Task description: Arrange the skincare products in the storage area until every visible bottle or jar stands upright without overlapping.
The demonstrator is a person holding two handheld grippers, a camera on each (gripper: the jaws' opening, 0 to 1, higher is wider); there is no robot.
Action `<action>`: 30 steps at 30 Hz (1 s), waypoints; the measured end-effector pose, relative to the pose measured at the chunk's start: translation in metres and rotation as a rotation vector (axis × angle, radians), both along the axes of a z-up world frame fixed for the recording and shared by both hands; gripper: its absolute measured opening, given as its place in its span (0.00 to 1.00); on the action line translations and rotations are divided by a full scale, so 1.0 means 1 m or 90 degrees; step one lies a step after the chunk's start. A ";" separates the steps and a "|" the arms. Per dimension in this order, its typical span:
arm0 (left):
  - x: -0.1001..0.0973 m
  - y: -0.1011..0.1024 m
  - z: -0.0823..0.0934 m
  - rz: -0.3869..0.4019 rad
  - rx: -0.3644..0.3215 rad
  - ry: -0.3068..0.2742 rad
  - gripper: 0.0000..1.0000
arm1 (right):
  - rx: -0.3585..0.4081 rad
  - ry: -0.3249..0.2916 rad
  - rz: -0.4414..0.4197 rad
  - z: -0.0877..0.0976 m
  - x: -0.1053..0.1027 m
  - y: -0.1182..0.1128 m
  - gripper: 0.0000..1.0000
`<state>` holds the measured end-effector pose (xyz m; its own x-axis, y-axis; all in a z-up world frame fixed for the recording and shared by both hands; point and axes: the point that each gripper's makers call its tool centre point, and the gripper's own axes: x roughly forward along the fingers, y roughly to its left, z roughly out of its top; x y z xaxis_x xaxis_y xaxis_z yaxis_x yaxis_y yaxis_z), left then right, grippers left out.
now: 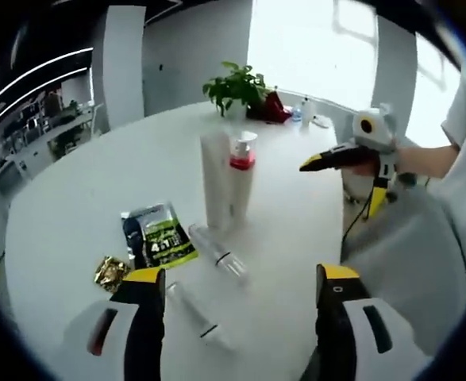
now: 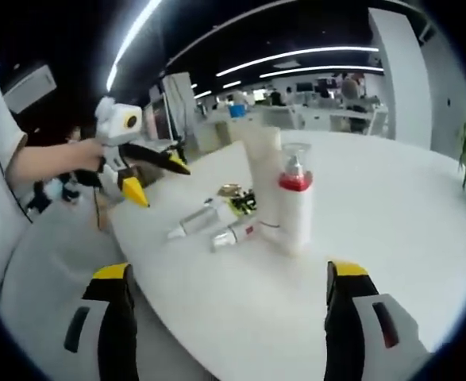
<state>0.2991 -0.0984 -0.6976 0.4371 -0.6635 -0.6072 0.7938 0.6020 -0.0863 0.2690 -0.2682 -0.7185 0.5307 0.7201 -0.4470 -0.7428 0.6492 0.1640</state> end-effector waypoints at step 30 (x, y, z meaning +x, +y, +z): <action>-0.098 0.043 -0.008 0.178 -0.019 0.017 0.93 | 0.000 0.008 0.028 0.003 -0.032 0.000 0.99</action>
<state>0.2013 -0.0557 -0.7055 0.5903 -0.5367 -0.6029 0.5942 0.7945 -0.1255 0.2375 -0.2686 -0.7153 0.4924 0.7431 -0.4531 -0.7690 0.6153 0.1733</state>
